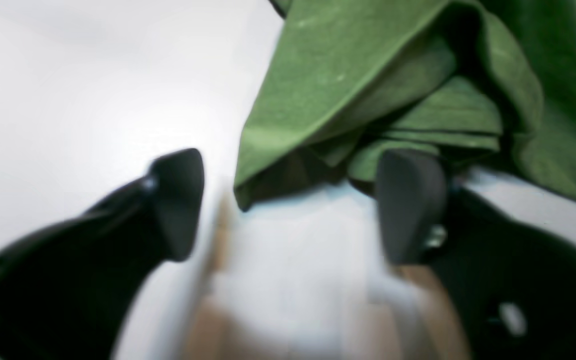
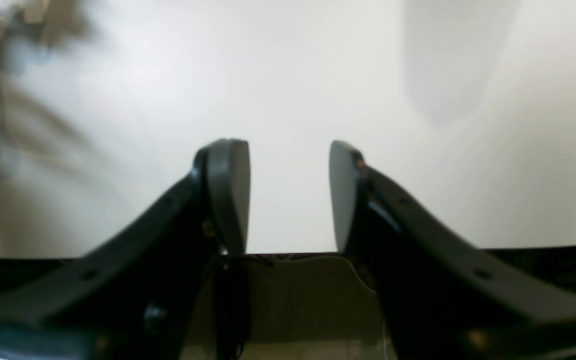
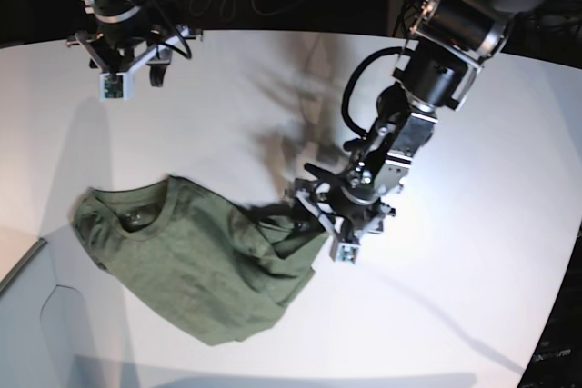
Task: Layout the t-shirt on the table in an organized manner, then fold the t-shirt properly
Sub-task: 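Lower the t-shirt onto the table and drag it with the left gripper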
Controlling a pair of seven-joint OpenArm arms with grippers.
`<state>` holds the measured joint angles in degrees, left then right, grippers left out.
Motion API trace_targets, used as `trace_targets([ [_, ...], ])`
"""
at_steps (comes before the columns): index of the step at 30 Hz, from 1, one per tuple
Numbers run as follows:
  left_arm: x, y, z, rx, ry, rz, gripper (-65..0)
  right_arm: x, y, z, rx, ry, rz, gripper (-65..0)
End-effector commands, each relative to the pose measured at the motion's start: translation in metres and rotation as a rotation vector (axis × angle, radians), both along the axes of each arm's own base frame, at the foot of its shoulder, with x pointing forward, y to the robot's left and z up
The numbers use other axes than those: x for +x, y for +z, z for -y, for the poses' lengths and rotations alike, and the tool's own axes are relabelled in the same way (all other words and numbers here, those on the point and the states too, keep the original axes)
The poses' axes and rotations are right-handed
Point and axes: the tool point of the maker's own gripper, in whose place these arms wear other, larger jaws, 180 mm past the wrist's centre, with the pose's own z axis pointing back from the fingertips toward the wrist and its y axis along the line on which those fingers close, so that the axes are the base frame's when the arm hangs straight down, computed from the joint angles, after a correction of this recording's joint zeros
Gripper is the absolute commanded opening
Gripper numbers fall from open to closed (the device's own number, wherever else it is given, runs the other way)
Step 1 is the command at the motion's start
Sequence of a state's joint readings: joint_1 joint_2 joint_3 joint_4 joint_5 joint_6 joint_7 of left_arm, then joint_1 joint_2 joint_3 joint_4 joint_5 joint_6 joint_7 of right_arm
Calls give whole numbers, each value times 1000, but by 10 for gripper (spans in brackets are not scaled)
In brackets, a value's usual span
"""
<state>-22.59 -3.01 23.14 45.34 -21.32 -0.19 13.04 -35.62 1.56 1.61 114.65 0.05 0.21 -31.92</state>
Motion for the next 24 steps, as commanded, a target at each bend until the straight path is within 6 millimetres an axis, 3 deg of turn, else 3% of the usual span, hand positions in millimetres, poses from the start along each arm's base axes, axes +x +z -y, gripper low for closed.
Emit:
trace_targets([
  [1,16,21,4,-15,1,62,-241,3,7,0,-3,5,30,-388],
  [3,16,21,4,-14,0,63,-316,3,7,1,-4,4,28,-388],
  [5,18,23,4,-16,1,73,-344,3,7,1,-5,5,28,-388],
  [7,25,29,2,-18,11,109,-347,3,7,1,-5,5,28,-388],
  [15,29,11,-20,11,57,119,-358,3,7,2,-9,7,28,-388],
  [17,31,14,-19,5,59,133,-417,3,7,2,-9,7,28,-388],
  [21,36,27,-16,-9,58,167,-650,4,7,2,-9,7,31,-388],
  [24,40,41,-12,-23,52,203,-647,6,8,2,-9,7,36,-388],
])
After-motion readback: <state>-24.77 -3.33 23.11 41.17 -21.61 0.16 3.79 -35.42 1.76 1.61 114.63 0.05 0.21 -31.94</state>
